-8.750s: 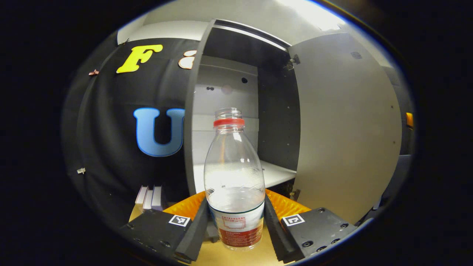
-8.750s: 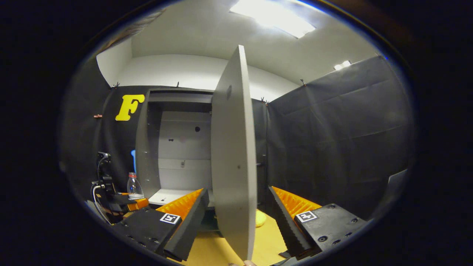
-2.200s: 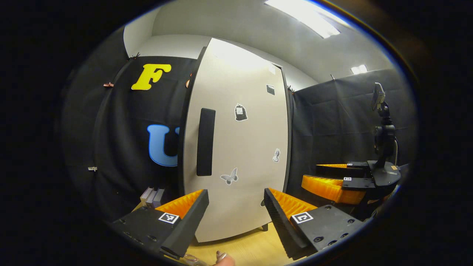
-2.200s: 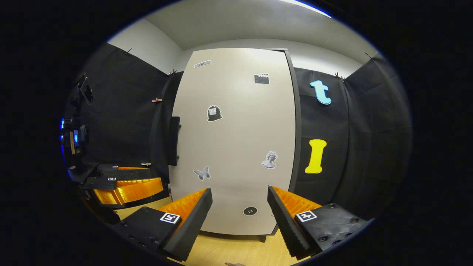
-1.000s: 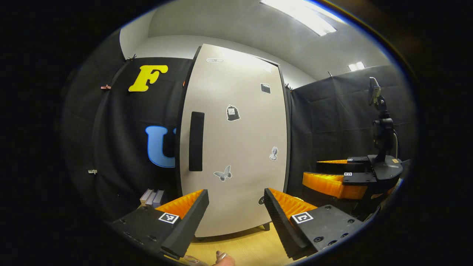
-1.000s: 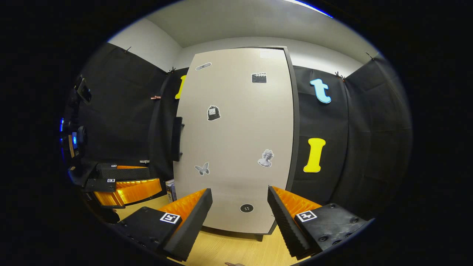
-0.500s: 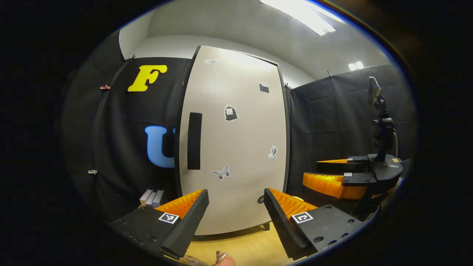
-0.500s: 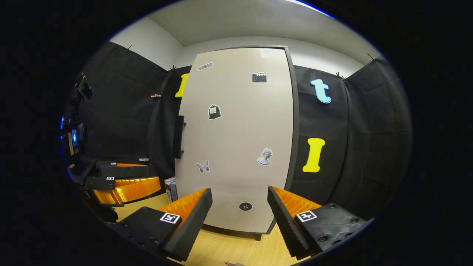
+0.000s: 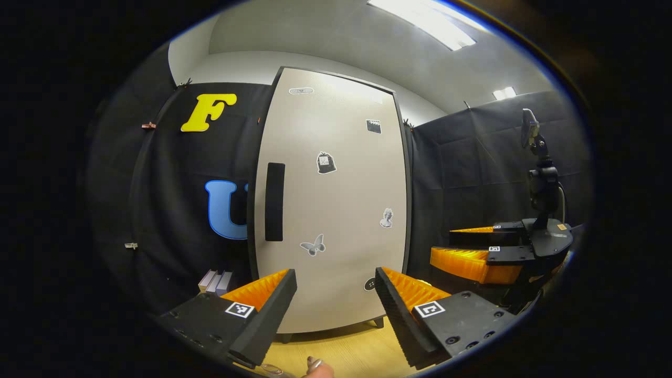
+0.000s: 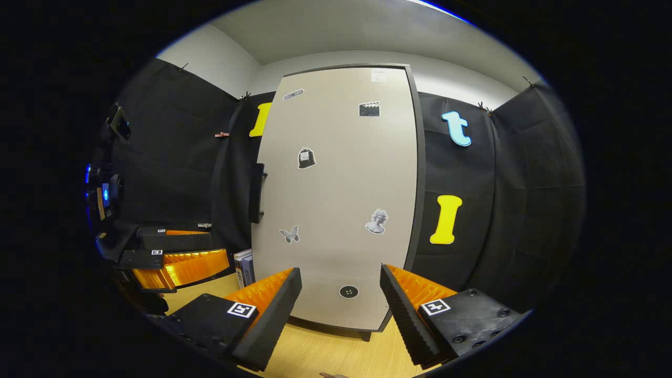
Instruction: Open the cabinet door with the right hand, grasp the bottle in the cabinet with the left hand and place it on the coaster, then close the cabinet door with the right hand.
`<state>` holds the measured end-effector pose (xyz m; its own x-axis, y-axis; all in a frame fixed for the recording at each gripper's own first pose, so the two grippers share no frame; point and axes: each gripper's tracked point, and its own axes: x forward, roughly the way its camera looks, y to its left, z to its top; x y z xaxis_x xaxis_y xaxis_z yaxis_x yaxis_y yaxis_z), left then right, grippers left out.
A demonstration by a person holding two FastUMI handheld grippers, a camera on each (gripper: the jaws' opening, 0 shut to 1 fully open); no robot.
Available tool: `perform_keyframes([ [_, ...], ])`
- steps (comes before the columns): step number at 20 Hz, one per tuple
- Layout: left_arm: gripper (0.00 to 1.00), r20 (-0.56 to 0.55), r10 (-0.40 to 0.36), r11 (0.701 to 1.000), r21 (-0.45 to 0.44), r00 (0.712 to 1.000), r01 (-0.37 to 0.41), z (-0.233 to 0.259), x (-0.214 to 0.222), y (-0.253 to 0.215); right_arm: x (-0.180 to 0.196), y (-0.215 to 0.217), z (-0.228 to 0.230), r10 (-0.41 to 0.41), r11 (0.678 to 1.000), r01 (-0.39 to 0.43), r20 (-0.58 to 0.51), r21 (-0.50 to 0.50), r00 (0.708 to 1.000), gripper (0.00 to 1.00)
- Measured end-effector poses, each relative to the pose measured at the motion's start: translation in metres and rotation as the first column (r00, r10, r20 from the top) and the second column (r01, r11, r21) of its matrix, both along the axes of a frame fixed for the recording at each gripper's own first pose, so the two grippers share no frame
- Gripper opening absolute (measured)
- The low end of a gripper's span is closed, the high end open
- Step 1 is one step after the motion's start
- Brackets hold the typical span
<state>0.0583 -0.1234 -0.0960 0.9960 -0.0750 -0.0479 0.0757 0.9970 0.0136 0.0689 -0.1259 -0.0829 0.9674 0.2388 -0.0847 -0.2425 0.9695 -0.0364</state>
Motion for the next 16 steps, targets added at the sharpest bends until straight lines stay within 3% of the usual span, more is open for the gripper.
perform_keyframes([
  [16, 0.95, -0.003, -0.002, 1.0, 0.008, 1.0, 0.002, -0.0006, -0.0004, 0.0004, -0.0017, -0.0009, -0.0002, -0.009, 1.0, 0.009, -0.009, -0.011, 1.0, 0.98],
])
